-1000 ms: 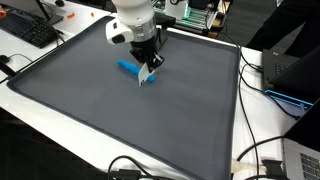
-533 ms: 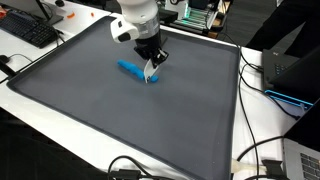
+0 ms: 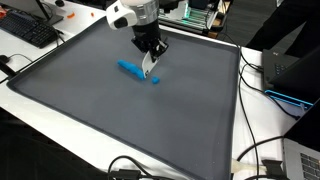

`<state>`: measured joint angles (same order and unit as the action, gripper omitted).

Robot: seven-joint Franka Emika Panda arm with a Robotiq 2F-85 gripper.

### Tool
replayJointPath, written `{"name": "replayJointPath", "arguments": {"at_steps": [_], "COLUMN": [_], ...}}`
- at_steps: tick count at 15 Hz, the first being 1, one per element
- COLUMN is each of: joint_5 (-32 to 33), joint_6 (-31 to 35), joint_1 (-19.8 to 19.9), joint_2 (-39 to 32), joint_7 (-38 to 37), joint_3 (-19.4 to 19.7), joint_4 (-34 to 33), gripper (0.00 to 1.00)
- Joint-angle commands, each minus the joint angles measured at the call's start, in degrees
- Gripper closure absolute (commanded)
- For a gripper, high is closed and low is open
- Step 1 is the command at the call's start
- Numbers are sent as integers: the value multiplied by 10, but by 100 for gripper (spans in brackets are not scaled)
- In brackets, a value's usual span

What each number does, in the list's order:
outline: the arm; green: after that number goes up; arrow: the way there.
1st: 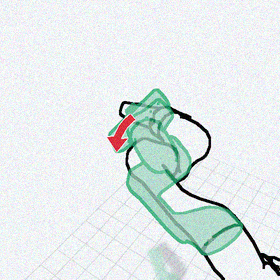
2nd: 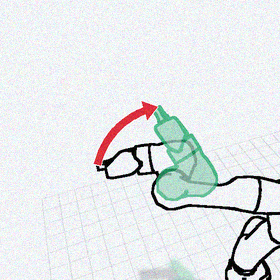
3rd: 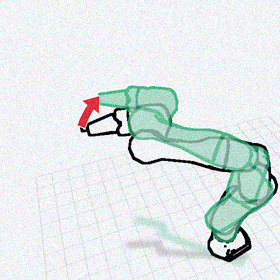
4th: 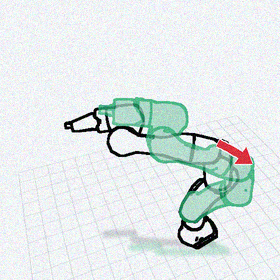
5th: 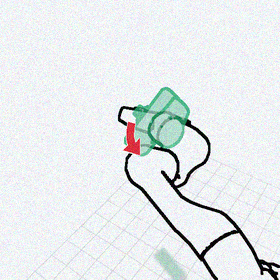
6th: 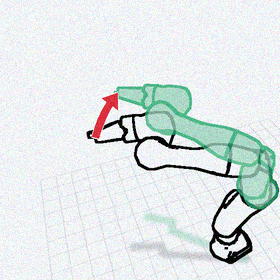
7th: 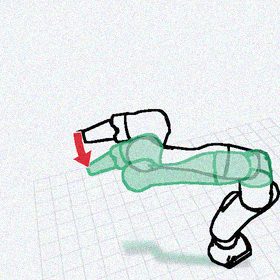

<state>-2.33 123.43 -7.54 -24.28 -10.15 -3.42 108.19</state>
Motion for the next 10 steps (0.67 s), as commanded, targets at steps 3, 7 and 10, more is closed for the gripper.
{"name": "replayJointPath", "arguments": {"at_steps": [3, 7, 10], "joint_5": [13, 22, 31], "joint_6": [-11, -10, -4], "joint_1": [6, 8, 9], "joint_2": [30, 21, 12], "joint_7": [8, 10, 8], "joint_3": [8, 13, 16], "joint_4": [10, -2, -7], "gripper": [99, 99, 99]}}
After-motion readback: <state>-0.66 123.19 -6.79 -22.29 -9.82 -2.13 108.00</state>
